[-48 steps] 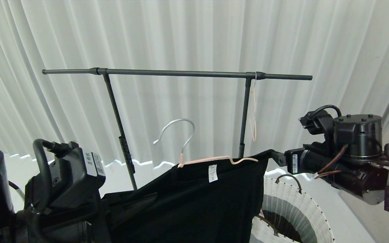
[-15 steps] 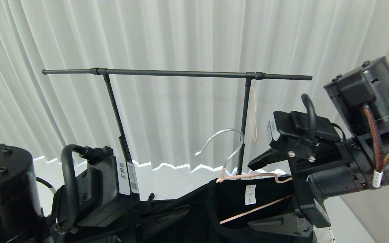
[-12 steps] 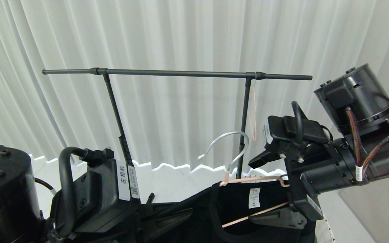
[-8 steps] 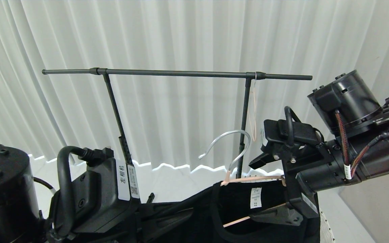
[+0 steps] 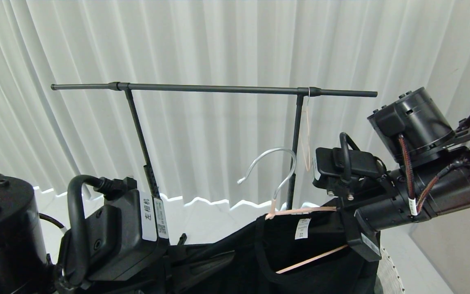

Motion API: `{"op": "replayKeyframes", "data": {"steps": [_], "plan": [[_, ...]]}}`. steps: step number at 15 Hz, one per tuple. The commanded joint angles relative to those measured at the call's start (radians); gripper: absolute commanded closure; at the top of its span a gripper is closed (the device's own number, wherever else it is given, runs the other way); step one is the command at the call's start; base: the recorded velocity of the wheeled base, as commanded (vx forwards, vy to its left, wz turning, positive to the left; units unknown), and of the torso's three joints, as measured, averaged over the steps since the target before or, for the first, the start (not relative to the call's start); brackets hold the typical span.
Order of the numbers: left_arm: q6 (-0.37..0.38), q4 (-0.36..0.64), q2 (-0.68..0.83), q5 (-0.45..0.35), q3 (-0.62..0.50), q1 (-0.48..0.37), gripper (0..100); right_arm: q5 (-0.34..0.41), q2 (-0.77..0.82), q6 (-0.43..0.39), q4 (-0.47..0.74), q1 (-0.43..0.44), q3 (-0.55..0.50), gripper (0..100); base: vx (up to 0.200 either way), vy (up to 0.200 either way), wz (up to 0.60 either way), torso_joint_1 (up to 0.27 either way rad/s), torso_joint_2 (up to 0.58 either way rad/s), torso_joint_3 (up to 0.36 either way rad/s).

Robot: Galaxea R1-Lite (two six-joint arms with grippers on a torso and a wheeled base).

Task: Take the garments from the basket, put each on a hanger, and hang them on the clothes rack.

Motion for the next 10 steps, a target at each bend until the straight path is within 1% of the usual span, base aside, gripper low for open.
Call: {"op": "replayKeyframes", "data": {"steps": [1,3,4,6,7,8,9,10], "plan": [[0.000,0.000,0.001,-0.001,0.001,-0.001,100,0.001,-0.012,0.001,-0.006,-0.001,0.000,100,0.000,0.000,0.00,0.000,0.00,0.000],[0.000,0.000,0.004,-0.001,0.006,-0.010,100,0.001,-0.024,-0.018,-0.032,-0.006,0.007,100,0.000,0.000,0.00,0.000,0.00,0.000],[0.000,0.000,0.010,-0.001,0.013,-0.011,0,0.004,-0.028,-0.071,-0.047,-0.027,0.007,100,0.000,0.000,0.00,0.000,0.00,0.000],[0.000,0.000,0.012,0.007,0.018,-0.005,0,0.013,-0.035,-0.159,-0.059,-0.066,0.007,100,0.000,0.000,0.00,0.000,0.00,0.000],[-0.001,0.000,0.009,0.037,0.032,0.019,0,0.033,-0.042,-0.246,-0.073,-0.124,0.007,100,0.000,0.000,0.00,0.000,0.00,0.000],[-0.001,0.000,0.004,0.059,0.052,0.027,0,0.053,-0.050,-0.282,-0.081,-0.161,0.007,100,0.000,0.000,0.00,0.000,0.00,0.000],[-0.001,0.000,-0.005,0.066,0.071,0.038,0,0.056,-0.058,-0.300,-0.093,-0.182,0.007,100,0.000,0.000,0.00,0.000,0.00,0.000],[-0.001,0.000,-0.020,0.068,0.091,0.049,0,0.056,-0.065,-0.298,-0.101,-0.199,0.007,100,0.000,0.000,0.00,0.000,0.00,0.000]]}}
